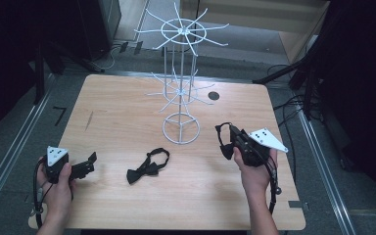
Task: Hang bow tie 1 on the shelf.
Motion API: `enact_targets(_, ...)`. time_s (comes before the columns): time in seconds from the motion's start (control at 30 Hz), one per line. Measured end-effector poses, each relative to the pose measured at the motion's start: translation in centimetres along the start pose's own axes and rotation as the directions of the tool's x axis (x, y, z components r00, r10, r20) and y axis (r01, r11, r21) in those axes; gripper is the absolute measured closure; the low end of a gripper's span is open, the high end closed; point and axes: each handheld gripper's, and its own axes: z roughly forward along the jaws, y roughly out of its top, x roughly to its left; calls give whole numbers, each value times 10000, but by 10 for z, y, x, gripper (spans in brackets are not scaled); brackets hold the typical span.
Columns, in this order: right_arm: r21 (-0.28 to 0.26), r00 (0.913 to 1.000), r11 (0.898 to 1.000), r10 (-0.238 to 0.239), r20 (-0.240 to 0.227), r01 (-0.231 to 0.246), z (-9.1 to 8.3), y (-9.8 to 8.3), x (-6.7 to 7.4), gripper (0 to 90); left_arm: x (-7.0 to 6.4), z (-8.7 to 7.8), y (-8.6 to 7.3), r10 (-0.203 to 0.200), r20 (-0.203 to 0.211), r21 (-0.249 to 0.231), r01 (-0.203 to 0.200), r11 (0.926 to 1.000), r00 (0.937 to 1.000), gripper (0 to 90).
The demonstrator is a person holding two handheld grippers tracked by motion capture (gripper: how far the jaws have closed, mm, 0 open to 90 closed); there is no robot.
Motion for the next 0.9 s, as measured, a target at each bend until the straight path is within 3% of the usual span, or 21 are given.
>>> enact_targets(0.9, -402, 9988, 9986, -350, -340, 337, 6, 32, 15, 900, 0, 0, 0, -9, 27, -3, 9, 10000, 10000, 0)
